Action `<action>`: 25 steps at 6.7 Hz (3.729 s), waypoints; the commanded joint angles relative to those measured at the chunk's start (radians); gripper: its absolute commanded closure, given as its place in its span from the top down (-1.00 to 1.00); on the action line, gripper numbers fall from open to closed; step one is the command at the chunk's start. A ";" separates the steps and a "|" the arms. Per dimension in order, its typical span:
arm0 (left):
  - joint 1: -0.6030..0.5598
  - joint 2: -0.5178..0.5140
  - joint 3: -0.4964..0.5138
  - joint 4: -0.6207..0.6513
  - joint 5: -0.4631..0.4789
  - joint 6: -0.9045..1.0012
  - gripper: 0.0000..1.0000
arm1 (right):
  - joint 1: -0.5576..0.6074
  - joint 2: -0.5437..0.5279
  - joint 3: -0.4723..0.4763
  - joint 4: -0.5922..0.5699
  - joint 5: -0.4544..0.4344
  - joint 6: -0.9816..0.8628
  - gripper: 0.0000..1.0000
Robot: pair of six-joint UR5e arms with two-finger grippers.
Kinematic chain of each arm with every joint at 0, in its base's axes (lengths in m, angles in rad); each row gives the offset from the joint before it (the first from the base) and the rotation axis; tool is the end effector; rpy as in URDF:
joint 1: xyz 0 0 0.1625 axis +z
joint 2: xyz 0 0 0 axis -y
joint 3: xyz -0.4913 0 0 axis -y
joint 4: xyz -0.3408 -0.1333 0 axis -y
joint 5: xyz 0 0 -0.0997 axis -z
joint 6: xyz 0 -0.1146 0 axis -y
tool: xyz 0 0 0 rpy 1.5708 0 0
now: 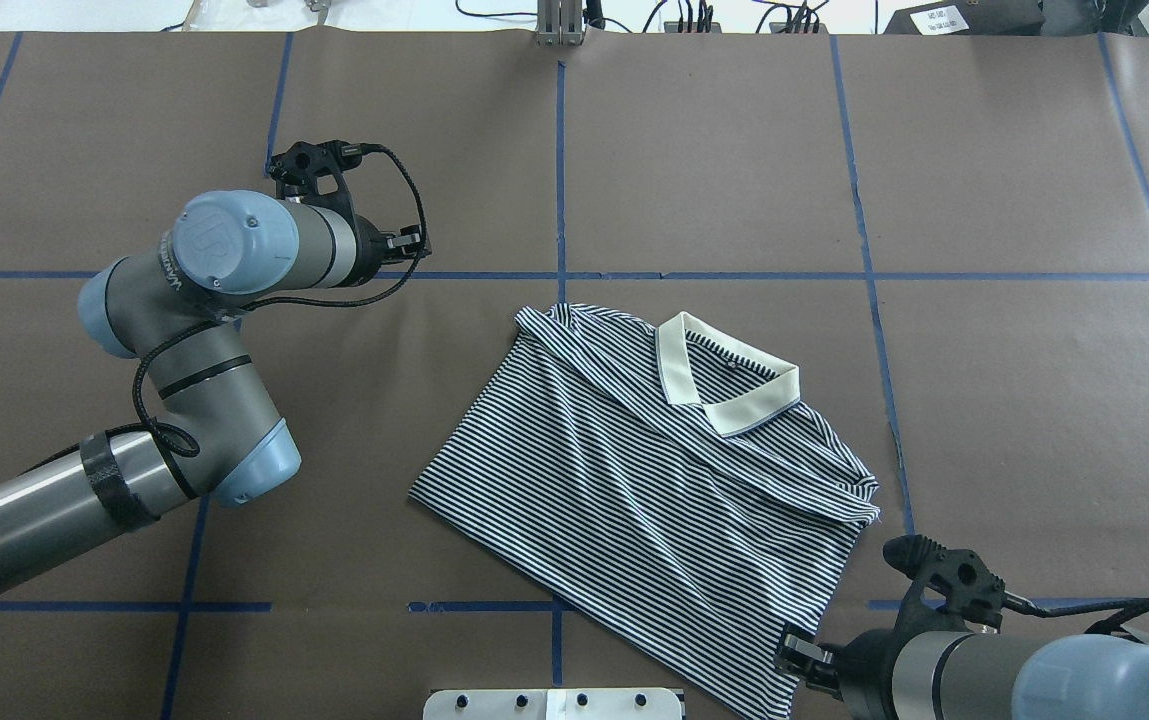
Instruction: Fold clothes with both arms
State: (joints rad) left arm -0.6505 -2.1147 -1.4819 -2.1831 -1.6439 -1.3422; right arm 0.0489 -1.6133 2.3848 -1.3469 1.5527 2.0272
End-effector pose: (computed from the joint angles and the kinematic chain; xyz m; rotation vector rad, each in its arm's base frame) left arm 0.4882 -0.5285 0.4009 0.3964 0.9989 -0.3418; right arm -0.3668 -0.1535 0.3945 -0.1871 -0.9883 0.4715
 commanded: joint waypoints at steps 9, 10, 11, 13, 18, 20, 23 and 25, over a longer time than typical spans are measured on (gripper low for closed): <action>0.051 0.018 -0.158 0.005 -0.119 -0.018 0.23 | 0.201 0.418 -0.027 0.008 -0.418 -0.213 1.00; 0.051 0.018 -0.158 0.005 -0.120 -0.018 0.23 | 0.198 0.429 -0.030 0.005 -0.413 -0.214 1.00; 0.051 0.018 -0.158 0.005 -0.122 -0.015 0.23 | 0.194 0.428 -0.045 -0.009 -0.404 -0.219 1.00; 0.049 0.028 -0.223 0.020 -0.125 -0.017 0.23 | 0.192 0.423 -0.084 -0.017 -0.407 -0.216 1.00; 0.106 0.104 -0.197 0.154 -0.295 -0.116 0.24 | 0.212 0.409 -0.128 -0.018 -0.404 -0.214 1.00; 0.115 0.102 -0.212 0.167 -0.351 -0.169 0.24 | 0.213 0.409 -0.128 -0.018 -0.404 -0.214 1.00; 0.149 0.110 -0.225 0.186 -0.356 -0.239 0.30 | 0.212 0.398 -0.134 -0.017 -0.404 -0.213 1.00; 0.184 0.111 -0.225 0.186 -0.356 -0.282 0.35 | 0.212 0.398 -0.134 -0.014 -0.404 -0.211 1.00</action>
State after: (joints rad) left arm -0.4864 -2.0043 -1.7074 -1.9975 -2.0003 -1.6011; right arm 0.2608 -1.2141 2.2511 -1.3617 1.1488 1.8157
